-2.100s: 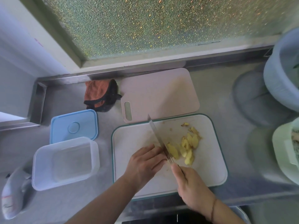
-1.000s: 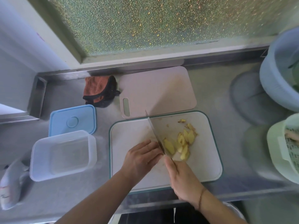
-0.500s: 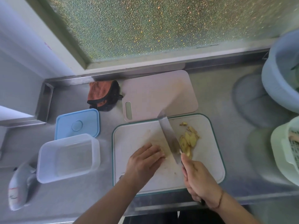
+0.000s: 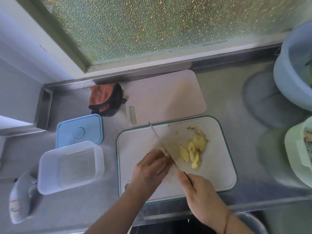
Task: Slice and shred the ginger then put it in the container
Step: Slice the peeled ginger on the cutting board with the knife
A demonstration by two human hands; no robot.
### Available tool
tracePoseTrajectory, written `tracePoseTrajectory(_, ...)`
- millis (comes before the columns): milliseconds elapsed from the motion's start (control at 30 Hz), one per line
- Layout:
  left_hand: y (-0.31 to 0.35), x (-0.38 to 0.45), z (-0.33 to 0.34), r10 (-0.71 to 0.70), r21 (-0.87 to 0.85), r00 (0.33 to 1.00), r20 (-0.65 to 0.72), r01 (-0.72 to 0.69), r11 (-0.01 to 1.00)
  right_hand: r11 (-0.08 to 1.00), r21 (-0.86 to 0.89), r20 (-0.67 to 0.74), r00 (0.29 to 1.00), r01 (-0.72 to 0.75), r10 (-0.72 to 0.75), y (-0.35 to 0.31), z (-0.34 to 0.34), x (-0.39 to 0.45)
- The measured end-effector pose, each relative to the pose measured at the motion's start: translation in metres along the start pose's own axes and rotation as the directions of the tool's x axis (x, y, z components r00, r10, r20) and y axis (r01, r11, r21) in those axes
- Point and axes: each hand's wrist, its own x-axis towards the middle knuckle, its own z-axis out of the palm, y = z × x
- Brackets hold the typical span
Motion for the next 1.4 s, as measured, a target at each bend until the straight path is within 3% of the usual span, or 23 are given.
tracePoseTrajectory(333,0.000,0.002,-0.002,0.052,0.060,0.998,0.033,-0.054,0.997,0.997,-0.068,0.018,1.000,-0.022,0.023,-0.009,-0.001,0.000)
tracePoseTrajectory(900,-0.004,0.001,-0.001,0.071,0.030,0.994,0.080,-0.073,0.997,0.998,-0.024,0.056,0.997,-0.058,0.059,-0.010,-0.001,0.006)
tracePoseTrajectory(1400,-0.016,-0.003,0.002,0.158,0.062,0.982,0.101,-0.165,0.984,0.999,-0.045,0.057,0.998,0.002,0.001,-0.003,0.003,0.026)
